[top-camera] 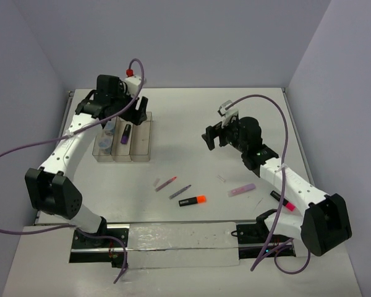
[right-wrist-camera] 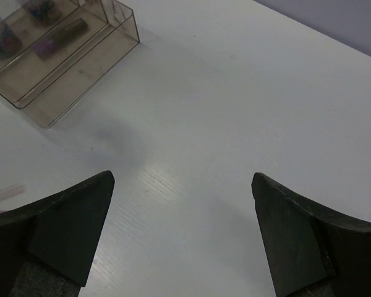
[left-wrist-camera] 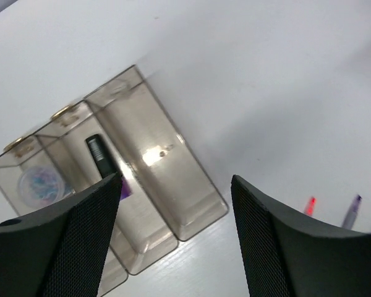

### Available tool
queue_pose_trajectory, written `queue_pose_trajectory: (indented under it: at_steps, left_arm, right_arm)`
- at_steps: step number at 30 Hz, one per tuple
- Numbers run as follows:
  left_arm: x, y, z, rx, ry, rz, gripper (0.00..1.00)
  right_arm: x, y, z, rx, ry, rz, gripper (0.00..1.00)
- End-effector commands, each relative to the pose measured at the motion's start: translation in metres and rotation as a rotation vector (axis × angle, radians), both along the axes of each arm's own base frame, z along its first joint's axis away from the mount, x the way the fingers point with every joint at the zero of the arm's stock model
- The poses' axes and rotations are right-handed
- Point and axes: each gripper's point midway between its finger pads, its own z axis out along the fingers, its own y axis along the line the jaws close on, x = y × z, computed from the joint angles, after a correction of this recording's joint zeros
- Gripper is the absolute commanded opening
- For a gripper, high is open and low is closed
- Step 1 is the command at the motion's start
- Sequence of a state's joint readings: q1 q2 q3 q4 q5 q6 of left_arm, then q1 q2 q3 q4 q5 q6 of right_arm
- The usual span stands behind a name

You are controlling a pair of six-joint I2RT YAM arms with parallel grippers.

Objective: Sort the stationery into containers
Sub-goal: Place the pen in the storage box, then pick up the pen from the center of the board.

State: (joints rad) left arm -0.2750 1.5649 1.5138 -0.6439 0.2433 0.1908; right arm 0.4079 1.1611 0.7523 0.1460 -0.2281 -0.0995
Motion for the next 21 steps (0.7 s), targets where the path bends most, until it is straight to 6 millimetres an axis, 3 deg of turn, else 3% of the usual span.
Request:
queue_pose_trajectory:
  at_steps: [1, 5, 8, 11, 13, 18, 21]
  left_arm:
    - [-0.036, -0.013, -0.025, 0.061, 0.093, -0.141, 0.77]
    - [-0.065, -0.044, -0.023, 0.112, 0.101, -0.264, 0.77]
    - [-0.117, -0.092, -0.019, 0.143, 0.132, -0.460, 0.77]
    - [-0.166, -0.133, -0.022, 0.191, 0.132, -0.644, 0.78]
    - [-0.196, -0.158, -0.028, 0.212, 0.141, -0.751, 0.79]
    - [-0.219, -0.199, -0.035, 0.155, 0.224, -0.801, 0.79]
    - [-0.234, -0.219, -0.057, 0.131, 0.310, -0.799, 0.78]
  right_arm:
    - [0.004, -0.021, 0.043, 0.097, 0.026, -0.119, 1.00]
    - [0.003, -0.052, 0.054, 0.182, 0.084, -0.252, 1.00]
    - [0.010, -0.096, 0.047, 0.279, 0.155, -0.452, 1.00]
    - [0.014, -0.117, 0.032, 0.297, 0.219, -0.577, 1.00]
    - [0.015, -0.121, 0.023, 0.290, 0.260, -0.612, 1.00]
    - [0.024, -0.131, 0.011, 0.279, 0.273, -0.689, 1.00]
    - [0.024, -0.137, 0.007, 0.275, 0.253, -0.713, 1.00]
